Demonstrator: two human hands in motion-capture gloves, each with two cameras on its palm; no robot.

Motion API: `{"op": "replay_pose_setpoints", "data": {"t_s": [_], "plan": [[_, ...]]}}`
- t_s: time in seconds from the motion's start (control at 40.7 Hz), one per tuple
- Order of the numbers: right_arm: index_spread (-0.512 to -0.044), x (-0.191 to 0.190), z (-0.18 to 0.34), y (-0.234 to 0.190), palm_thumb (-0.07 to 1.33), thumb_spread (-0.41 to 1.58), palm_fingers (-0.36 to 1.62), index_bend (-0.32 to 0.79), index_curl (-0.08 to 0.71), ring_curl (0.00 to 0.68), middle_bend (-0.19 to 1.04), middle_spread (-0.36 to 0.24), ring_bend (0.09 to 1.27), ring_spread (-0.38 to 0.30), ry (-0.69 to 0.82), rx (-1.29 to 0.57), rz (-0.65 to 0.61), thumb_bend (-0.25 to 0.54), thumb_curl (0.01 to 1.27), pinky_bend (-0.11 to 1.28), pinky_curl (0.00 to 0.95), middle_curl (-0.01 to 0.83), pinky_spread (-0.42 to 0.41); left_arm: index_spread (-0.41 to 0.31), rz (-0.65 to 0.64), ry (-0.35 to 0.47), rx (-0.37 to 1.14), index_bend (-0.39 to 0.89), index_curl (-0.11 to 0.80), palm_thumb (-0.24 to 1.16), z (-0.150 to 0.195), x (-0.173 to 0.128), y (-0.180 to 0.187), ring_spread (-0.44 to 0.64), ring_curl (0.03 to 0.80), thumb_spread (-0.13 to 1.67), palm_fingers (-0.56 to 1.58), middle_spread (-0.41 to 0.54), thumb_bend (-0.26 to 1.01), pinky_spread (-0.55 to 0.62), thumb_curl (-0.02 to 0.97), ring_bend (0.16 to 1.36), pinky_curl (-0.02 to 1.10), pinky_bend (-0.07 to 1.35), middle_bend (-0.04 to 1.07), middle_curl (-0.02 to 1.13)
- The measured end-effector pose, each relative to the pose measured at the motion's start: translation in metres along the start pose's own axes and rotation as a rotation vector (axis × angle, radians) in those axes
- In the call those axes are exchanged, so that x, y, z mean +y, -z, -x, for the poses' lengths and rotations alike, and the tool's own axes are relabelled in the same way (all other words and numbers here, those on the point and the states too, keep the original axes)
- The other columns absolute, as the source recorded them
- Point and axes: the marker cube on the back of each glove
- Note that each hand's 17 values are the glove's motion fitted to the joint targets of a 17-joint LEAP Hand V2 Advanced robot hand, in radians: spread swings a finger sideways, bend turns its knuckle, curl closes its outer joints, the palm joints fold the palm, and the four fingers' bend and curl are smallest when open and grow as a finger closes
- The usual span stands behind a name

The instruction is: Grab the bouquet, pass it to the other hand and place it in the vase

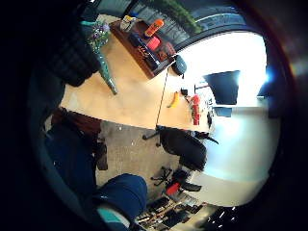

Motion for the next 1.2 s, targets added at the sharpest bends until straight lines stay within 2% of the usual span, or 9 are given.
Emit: {"op": "replay_pose_setpoints", "data": {"t_s": [0.025, 0.123, 0.295, 0.516, 0.687, 0.835, 1.056, 1.203], "plan": [[-0.160, 0.000, 0.000, 0.000, 0.17, 0.42, 0.47, 0.06, 0.009, 0.095, 0.23, -0.016, 0.45, -0.003, 0.001, -0.002, 0.000, 0.106, 0.03, 0.40, 0.090, 0.059, 0.038, -0.035, 0.002, 0.001, -0.002, 0.16, 0.045, -0.07, 0.000, 0.000, 0.000, 0.16, 0.075, 0.36, 0.20, 0.116, -0.05, 0.22, 0.007, 0.43, 0.04, 0.25, 0.14, 0.02], [-0.228, 0.000, 0.000, -0.002, 0.19, 0.68, 0.42, 0.07, 0.053, 0.175, 0.24, -0.019, 0.51, -0.005, 0.010, -0.023, -0.001, 0.109, 0.05, 0.44, 0.169, 0.115, 0.055, -0.050, 0.020, 0.007, -0.007, 0.16, 0.089, -0.07, -0.001, 0.000, -0.002, 0.25, 0.133, 0.57, 0.16, 0.171, -0.06, 0.33, 0.024, 0.51, 0.09, 0.26, 0.15, 0.06], [-0.285, 0.000, -0.002, -0.006, 0.21, 0.95, 0.39, 0.09, 0.084, 0.228, 0.28, -0.029, 0.54, -0.006, 0.032, -0.023, 0.009, 0.092, 0.08, 0.46, 0.226, 0.186, 0.069, -0.064, 0.036, -0.009, 0.023, 0.17, 0.147, -0.08, -0.002, 0.001, -0.003, 0.33, 0.177, 0.77, 0.12, 0.220, -0.06, 0.43, 0.052, 0.57, 0.14, 0.28, 0.17, 0.10], [-0.307, 0.009, -0.001, -0.002, 0.19, 1.09, 0.39, 0.10, 0.108, 0.259, 0.28, -0.037, 0.56, -0.013, 0.028, -0.013, -0.021, 0.040, 0.11, 0.49, 0.266, 0.241, 0.076, -0.070, 0.029, -0.053, 0.043, 0.16, 0.200, -0.08, -0.009, -0.005, -0.007, 0.36, 0.204, 0.88, 0.09, 0.241, -0.06, 0.47, 0.081, 0.60, 0.19, 0.31, 0.18, 0.14], [-0.313, 0.010, 0.000, -0.004, 0.19, 1.13, 0.39, 0.09, 0.116, 0.278, 0.28, -0.042, 0.58, -0.025, 0.022, -0.036, -0.009, 0.007, 0.14, 0.52, 0.295, 0.273, 0.071, -0.071, 0.010, -0.131, 0.038, 0.16, 0.231, -0.08, -0.022, -0.007, -0.013, 0.37, 0.219, 0.92, 0.08, 0.241, -0.06, 0.48, 0.098, 0.62, 0.22, 0.32, 0.18, 0.17], [-0.311, 0.001, -0.001, -0.009, 0.19, 1.15, 0.37, 0.08, 0.118, 0.293, 0.27, -0.044, 0.59, -0.028, 0.001, -0.024, 0.031, -0.013, 0.16, 0.54, 0.313, 0.291, 0.063, -0.072, 0.026, -0.127, 0.010, 0.16, 0.253, -0.07, -0.022, -0.011, -0.020, 0.36, 0.229, 0.94, 0.08, 0.232, -0.06, 0.48, 0.113, 0.63, 0.24, 0.32, 0.18, 0.20], [-0.302, -0.008, 0.000, -0.012, 0.19, 1.16, 0.31, 0.09, 0.129, 0.301, 0.23, -0.046, 0.58, 0.003, -0.019, -0.050, 0.070, -0.017, 0.18, 0.58, 0.337, 0.305, 0.086, -0.078, 0.020, -0.121, -0.023, 0.16, 0.277, -0.07, -0.018, -0.015, -0.028, 0.35, 0.240, 0.96, 0.07, 0.230, -0.06, 0.48, 0.128, 0.63, 0.26, 0.33, 0.18, 0.22], [-0.280, -0.016, -0.010, -0.013, 0.18, 1.16, 0.31, 0.08, 0.129, 0.305, 0.22, -0.026, 0.59, 0.024, -0.104, -0.057, 0.093, -0.018, 0.19, 0.61, 0.347, 0.316, 0.112, -0.080, 0.025, -0.116, -0.037, 0.16, 0.289, -0.08, -0.021, -0.015, -0.029, 0.35, 0.247, 0.97, 0.07, 0.230, -0.06, 0.48, 0.134, 0.64, 0.27, 0.33, 0.18, 0.23]]}}
